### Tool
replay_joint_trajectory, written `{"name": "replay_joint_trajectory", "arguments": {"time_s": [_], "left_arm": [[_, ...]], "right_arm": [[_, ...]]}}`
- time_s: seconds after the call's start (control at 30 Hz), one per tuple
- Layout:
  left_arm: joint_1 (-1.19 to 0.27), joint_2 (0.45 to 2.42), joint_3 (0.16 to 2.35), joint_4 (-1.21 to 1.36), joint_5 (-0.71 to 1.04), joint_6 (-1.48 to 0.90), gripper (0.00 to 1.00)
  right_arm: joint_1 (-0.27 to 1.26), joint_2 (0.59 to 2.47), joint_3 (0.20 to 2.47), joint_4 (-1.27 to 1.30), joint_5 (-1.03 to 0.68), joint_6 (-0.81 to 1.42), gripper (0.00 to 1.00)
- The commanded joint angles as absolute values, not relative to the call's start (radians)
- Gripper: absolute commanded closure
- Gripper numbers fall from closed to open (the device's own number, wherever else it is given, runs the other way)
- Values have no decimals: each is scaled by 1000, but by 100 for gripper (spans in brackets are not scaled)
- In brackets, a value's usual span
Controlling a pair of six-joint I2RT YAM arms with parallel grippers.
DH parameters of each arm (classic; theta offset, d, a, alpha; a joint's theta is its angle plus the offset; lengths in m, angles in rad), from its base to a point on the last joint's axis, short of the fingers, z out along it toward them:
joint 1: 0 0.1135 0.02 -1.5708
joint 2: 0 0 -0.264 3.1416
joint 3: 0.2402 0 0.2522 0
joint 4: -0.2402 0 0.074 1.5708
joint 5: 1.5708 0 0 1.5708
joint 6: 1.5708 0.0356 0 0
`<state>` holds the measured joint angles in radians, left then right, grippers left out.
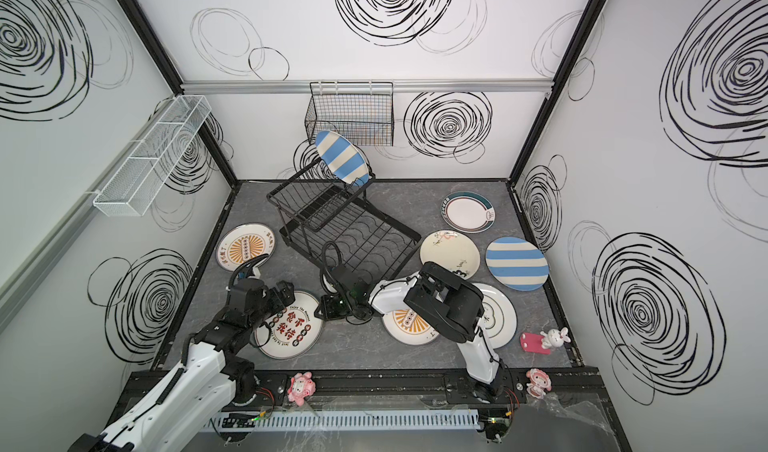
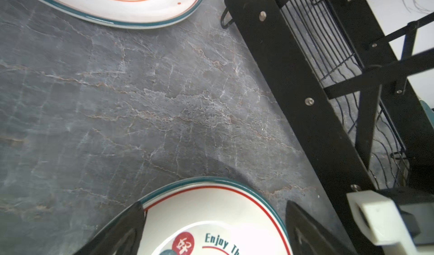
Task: Load the plates into the dish rack
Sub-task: 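Pinch the 'Enjoy The Moment' plate rim with the right gripper, then lift the 'Enjoy The Moment' plate upright with the right gripper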
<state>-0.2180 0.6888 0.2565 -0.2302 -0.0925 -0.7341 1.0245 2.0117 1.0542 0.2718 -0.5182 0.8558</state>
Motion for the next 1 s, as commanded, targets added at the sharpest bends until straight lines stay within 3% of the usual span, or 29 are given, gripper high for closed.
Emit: {"name": "replay_joint_trajectory", "arguments": {"time_s": [0.0, 0.27, 0.97], "left_arm": [[-223, 677, 290, -219, -75, -741, 4], [-225, 668, 325, -228, -64, -733, 4], [-197, 768, 648, -380, -29, -466, 4]], "right_arm": [[1028, 2032, 1077, 240, -485, 864, 87], [1019, 1972, 1044, 236, -434, 861, 100], [1003, 1473, 803, 148, -231, 729, 100]]}}
